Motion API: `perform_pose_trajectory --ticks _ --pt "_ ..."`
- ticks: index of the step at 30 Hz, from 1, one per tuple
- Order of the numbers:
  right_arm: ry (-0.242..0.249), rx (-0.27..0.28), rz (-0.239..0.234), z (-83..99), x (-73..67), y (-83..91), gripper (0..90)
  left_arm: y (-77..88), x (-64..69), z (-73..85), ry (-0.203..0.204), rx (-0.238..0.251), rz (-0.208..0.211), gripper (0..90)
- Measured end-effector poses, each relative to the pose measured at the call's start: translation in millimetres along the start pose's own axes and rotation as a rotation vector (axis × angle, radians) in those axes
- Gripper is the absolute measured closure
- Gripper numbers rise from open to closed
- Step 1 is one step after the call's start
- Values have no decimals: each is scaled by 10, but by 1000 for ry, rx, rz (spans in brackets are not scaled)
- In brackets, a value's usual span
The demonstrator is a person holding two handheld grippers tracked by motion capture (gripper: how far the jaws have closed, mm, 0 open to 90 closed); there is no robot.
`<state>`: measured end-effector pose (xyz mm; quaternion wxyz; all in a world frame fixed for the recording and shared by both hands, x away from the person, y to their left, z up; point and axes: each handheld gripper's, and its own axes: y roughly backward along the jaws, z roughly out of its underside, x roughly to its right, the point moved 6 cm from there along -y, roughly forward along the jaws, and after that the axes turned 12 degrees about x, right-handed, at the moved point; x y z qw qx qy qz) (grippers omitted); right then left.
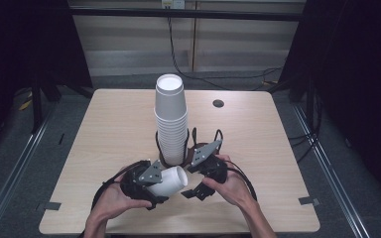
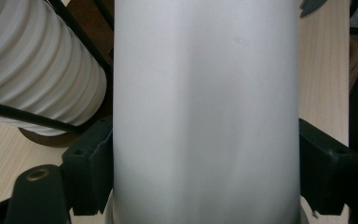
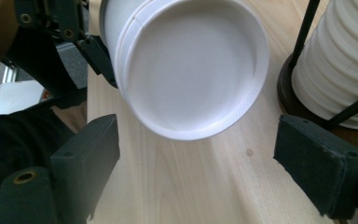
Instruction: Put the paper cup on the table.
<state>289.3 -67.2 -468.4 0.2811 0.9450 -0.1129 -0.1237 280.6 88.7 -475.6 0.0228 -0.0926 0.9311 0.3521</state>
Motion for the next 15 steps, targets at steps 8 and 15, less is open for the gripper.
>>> perform_pose_trajectory --ticks 8,15 --pt "24 -66 -9 -2 -19 -44 162 -39 21 17 -13 -30 12 190" --pt "37 -111 -31 18 -30 -100 186 -87 68 38 -30 -68 33 190"
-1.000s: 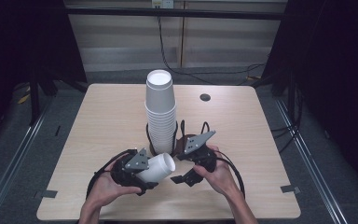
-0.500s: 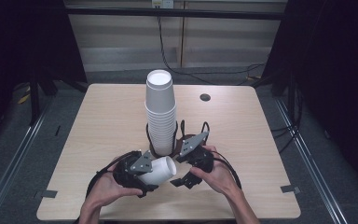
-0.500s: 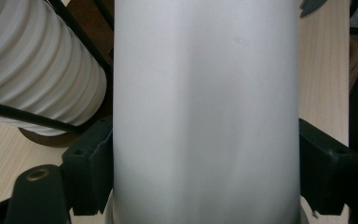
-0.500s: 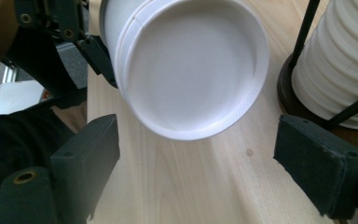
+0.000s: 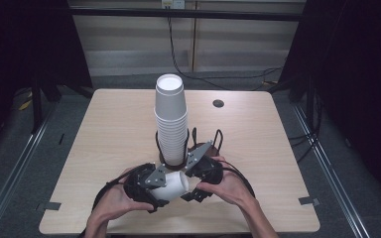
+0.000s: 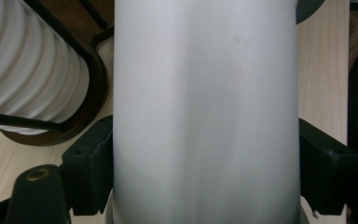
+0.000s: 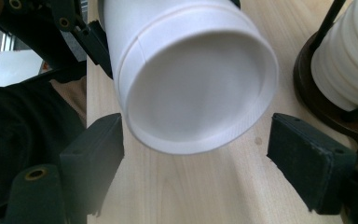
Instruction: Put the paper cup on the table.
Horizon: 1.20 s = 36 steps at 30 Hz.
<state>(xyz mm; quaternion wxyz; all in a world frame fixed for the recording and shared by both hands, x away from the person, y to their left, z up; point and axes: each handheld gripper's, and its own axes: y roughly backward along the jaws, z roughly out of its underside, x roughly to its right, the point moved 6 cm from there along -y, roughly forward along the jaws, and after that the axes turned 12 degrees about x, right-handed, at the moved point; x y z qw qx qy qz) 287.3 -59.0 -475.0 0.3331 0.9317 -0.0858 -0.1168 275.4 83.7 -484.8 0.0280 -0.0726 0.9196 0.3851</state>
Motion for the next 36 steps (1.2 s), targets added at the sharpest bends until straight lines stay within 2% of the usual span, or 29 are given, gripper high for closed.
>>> perform_pose_trajectory --ticks 4,6,13,14,16,19,20,23,25,26,27,33,35,36 --pt "-6 -31 -13 -11 -20 -20 185 -25 22 -3 -1 -15 6 190" --pt "3 -35 -26 -15 -19 -38 185 -31 27 -8 -14 -21 13 190" --pt "-13 -69 -51 -10 -24 -57 188 -79 46 -32 -29 -28 30 190" --pt "-10 -66 -54 -14 -23 -59 188 -87 51 -34 -23 -25 23 190" --pt "-11 -63 -61 -20 -25 -68 181 -90 60 -31 -35 -31 34 190" --pt "-13 -73 -73 -24 -50 -85 190 -100 86 -35 -23 -25 42 191" --pt "-10 -68 -79 -28 -56 -93 192 -97 84 -38 -35 -33 48 191" --pt "-9 -58 -91 -38 -62 -103 197 -116 101 -50 -29 -25 47 192" --pt "-4 -52 -97 -42 -60 -106 198 -114 79 -53 -63 -46 48 192" --pt "-20 -58 -96 -40 -64 -103 198 -137 99 -61 -40 -23 33 192" --pt "-22 -61 -101 -37 -62 -104 199 -139 105 -63 -35 -21 38 191" --pt "-19 -47 -94 -47 -67 -128 213 -110 106 -61 -41 -26 32 191" --pt "-32 -61 -94 -43 -82 -127 212 -90 70 -55 -85 -52 26 191" --pt "-28 -52 -92 -48 -78 -140 210 -105 101 -62 -48 -20 31 191"
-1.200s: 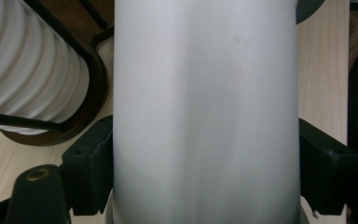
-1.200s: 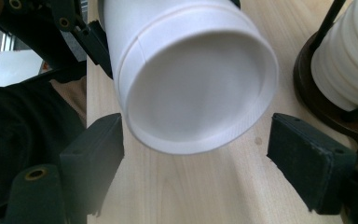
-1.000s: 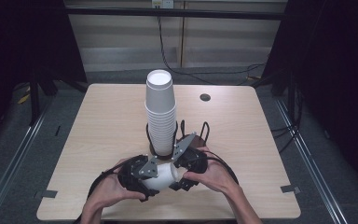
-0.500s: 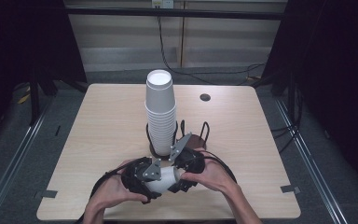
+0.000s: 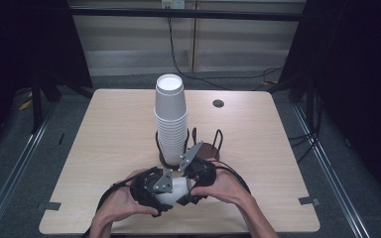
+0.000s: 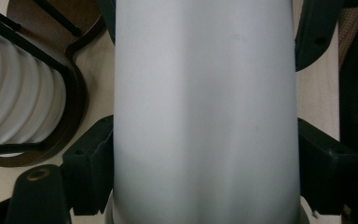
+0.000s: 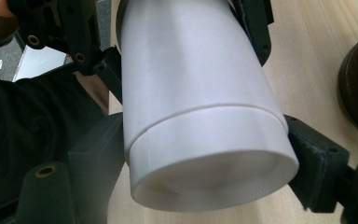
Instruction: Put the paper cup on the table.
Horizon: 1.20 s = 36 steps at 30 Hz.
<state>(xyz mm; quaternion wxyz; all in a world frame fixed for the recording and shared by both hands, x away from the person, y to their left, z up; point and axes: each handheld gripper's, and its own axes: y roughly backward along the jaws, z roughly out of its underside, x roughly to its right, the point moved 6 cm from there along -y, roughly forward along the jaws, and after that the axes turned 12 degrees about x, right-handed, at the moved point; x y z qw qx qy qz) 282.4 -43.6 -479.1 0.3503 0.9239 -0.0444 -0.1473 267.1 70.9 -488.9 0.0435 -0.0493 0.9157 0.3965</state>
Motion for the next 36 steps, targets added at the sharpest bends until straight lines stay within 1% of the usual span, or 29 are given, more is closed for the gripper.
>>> perform_pose_trajectory --ticks 1,2,3,4,5,6,7,8,9,10,11,12,13,14,15,16,17,18,19,21,25,26,27,29,30,32,33,34,36 --pt "-1 -2 -2 0 -1 -8 209 -3 -2 1 0 8 -1 191" --pt "12 -1 -12 1 4 -16 209 -2 -4 2 1 17 6 191" --pt "10 -4 -12 3 4 -23 209 -5 -5 7 5 19 7 191" --pt "11 -4 -13 3 5 -27 213 -8 -3 14 7 15 5 191" --pt "3 -14 -11 10 1 -26 215 -13 0 17 2 11 6 191" --pt "-5 -20 -9 14 -4 -34 217 -23 6 18 3 15 -2 191" --pt "10 -19 -18 17 4 -42 219 -22 5 21 -4 9 7 191" --pt "11 -28 -19 23 0 -44 221 -25 6 23 -3 10 7 191" --pt "1 -35 -11 25 -10 -41 223 -26 3 22 -4 14 8 189" --pt "13 -33 -12 25 -8 -37 225 -28 1 20 -1 21 7 187" --pt "10 -32 -11 25 -9 -31 226 -22 4 17 8 25 21 183" --pt "25 -23 -16 24 5 -26 227 -20 -3 13 7 33 13 179" --pt "9 -30 -12 28 0 -9 228 -20 -11 10 0 42 8 177" --pt "6 -29 -9 27 1 0 229 -16 -16 7 -6 46 10 174" --pt "4 -31 -10 25 -2 8 230 -13 -14 5 -2 50 13 170" --pt "16 -23 -11 21 5 9 231 -10 -19 4 -3 54 11 166" --pt "17 -20 -11 21 6 15 232 -5 -19 1 -3 54 21 163" --pt "13 -20 -16 25 5 23 233 -5 -22 -1 -5 60 19 160" --pt "7 -21 -11 28 4 32 233 -4 -26 -2 -3 64 19 156" --pt "18 -9 -18 28 10 36 234 -6 -28 -4 -3 76 16 152" --pt "20 -3 -26 29 11 50 236 1 -27 -9 1 95 21 149" --pt "15 -3 -28 29 9 52 236 6 -27 -11 2 99 20 149" --pt "5 -9 -27 31 3 60 237 16 -22 -10 7 99 27 149" --pt "2 -8 -31 30 3 65 238 30 -31 -14 -2 105 31 149" --pt "2 -5 -34 30 4 69 238 32 -27 -15 7 113 32 149" --pt "-9 -8 -32 29 -2 80 238 42 -37 -17 5 115 30 148" --pt "-8 -6 -31 28 -3 84 238 41 -39 -23 12 122 28 148" --pt "6 6 -37 22 5 79 238 41 -39 -24 16 125 25 147" --pt "-2 -1 -33 26 0 95 239 49 -38 -27 10 126 20 147"
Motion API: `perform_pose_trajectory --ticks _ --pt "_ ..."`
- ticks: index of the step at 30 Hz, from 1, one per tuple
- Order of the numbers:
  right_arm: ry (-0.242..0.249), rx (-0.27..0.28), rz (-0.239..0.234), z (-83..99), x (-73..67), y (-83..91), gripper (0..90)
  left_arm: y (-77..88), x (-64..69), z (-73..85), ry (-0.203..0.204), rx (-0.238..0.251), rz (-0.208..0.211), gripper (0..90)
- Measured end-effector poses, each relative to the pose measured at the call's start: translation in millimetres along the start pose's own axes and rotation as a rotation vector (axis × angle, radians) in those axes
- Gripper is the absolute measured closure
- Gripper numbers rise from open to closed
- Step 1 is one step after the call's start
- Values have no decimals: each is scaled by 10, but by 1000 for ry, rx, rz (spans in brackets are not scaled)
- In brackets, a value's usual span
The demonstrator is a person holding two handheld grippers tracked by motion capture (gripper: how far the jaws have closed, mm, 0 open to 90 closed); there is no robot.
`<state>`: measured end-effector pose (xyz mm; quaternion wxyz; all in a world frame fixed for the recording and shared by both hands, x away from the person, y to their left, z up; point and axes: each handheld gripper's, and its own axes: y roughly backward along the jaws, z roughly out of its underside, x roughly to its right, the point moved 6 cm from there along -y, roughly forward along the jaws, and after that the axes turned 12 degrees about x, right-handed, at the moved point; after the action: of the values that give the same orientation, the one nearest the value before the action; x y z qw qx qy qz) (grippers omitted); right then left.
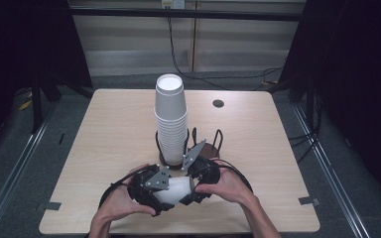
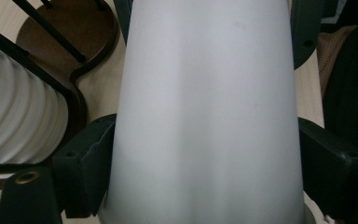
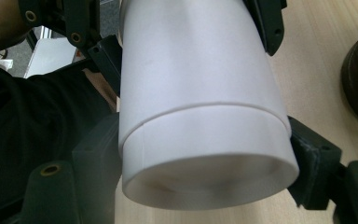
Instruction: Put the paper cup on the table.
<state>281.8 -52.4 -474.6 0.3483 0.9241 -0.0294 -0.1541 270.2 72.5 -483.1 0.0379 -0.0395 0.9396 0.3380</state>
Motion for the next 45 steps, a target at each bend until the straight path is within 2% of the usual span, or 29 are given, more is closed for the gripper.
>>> perform_pose_trajectory --ticks 6,7,11,18,22,33,36,38,42,45 --pt "18 7 0 -26 -6 20 241 49 -12 -22 -14 37 5 146" --pt "1 -2 3 -25 -20 33 241 57 -19 -27 -18 43 10 144" --pt "-2 -4 4 -33 -23 48 242 75 -24 -37 -26 63 7 137" --pt "8 -3 0 -32 -12 47 242 105 -24 -49 -58 70 4 134" --pt "26 14 0 -44 0 35 242 122 -36 -49 -60 78 -7 133" --pt "25 21 6 -48 11 49 243 145 -67 -76 -63 96 -8 131" --pt "36 20 26 -40 27 45 244 200 -73 -124 -41 164 -6 156" --pt "29 12 25 -24 30 39 244 248 -83 -147 -41 194 -14 156" --pt "28 16 38 -17 50 43 243 321 -122 -161 -21 239 -63 155" --pt "21 26 47 -15 60 65 243 377 -159 -170 18 306 -105 155"
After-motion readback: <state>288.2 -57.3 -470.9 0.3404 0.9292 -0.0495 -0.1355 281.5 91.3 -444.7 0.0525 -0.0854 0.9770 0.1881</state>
